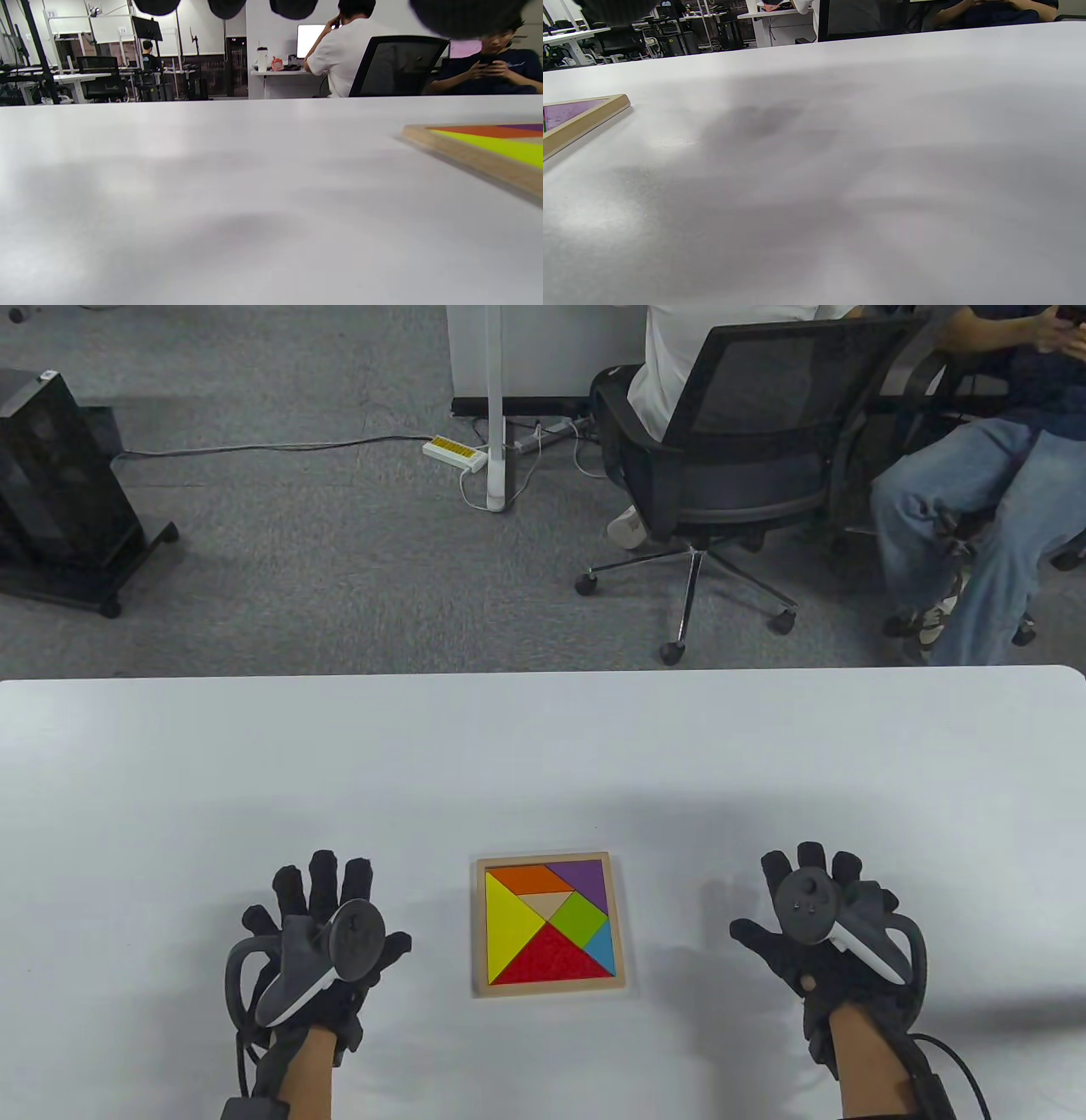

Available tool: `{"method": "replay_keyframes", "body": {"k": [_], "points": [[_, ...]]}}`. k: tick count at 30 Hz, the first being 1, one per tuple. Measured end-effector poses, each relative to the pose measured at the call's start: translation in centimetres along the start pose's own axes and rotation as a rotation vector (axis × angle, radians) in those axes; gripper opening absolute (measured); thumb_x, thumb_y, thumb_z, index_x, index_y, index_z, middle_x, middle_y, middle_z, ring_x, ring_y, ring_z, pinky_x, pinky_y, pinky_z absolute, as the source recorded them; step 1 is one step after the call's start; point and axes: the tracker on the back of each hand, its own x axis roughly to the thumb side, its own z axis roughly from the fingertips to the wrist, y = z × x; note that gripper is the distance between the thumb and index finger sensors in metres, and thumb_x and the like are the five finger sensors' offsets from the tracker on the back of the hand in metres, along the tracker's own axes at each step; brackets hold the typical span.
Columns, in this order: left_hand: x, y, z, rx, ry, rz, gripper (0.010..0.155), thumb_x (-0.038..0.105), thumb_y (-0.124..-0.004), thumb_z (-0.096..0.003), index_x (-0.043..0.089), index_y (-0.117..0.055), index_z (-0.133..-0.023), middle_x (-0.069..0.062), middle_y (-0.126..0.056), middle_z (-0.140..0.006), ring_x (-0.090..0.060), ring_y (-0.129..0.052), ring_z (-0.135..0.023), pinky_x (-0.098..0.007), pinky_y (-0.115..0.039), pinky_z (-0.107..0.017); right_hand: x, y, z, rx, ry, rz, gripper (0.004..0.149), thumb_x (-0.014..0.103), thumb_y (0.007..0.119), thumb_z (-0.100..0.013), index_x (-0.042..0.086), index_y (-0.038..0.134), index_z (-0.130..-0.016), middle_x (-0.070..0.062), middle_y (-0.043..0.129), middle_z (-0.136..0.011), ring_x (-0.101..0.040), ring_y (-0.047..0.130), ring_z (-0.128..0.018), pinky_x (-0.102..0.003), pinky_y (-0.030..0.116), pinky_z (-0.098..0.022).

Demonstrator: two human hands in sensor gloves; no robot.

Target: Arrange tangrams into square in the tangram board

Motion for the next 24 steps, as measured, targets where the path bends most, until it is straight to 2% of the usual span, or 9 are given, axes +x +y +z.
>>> {"method": "replay_keyframes", "body": {"k": [5, 11, 24], "points": [[-0.1, -0.7, -0.2, -0.062, 0.014, 0.023, 0.097, 0.068, -0.064, -0.0464, 0.014, -0.032, -0.120, -0.031, -0.025, -0.122, -0.071, -0.033, -0.104, -0.087, -0.041, -0.059, -0.5, 0.3, -0.2, 0.008, 0.023, 0.032, 0.093, 0.069, 0.062, -0.045, 0.025, 0.024, -0.118, -0.013, 0.007, -0.122, -0.054, 0.003, -0.108, -0.082, 0.015, -0.067], [0.6, -1.4, -0.5, -0.139, 0.020, -0.053, 0.098, 0.069, -0.062, -0.0471, 0.014, -0.027, -0.120, -0.032, -0.021, -0.122, -0.072, -0.031, -0.103, -0.087, -0.040, -0.059, -1.3, 0.8, -0.9, 0.036, 0.063, 0.081, 0.092, 0.069, 0.061, -0.045, 0.025, 0.024, -0.118, -0.012, 0.006, -0.122, -0.052, 0.001, -0.108, -0.080, 0.010, -0.067], [1.3, -1.9, -0.8, -0.174, 0.009, -0.099, 0.097, 0.068, -0.062, -0.0473, 0.014, -0.028, -0.120, -0.031, -0.022, -0.122, -0.072, -0.031, -0.103, -0.087, -0.040, -0.059, -0.8, 1.7, -1.7, 0.067, 0.055, 0.114, 0.091, 0.068, 0.061, -0.045, 0.025, 0.025, -0.118, -0.012, 0.008, -0.122, -0.052, 0.002, -0.109, -0.080, 0.011, -0.068]]}}
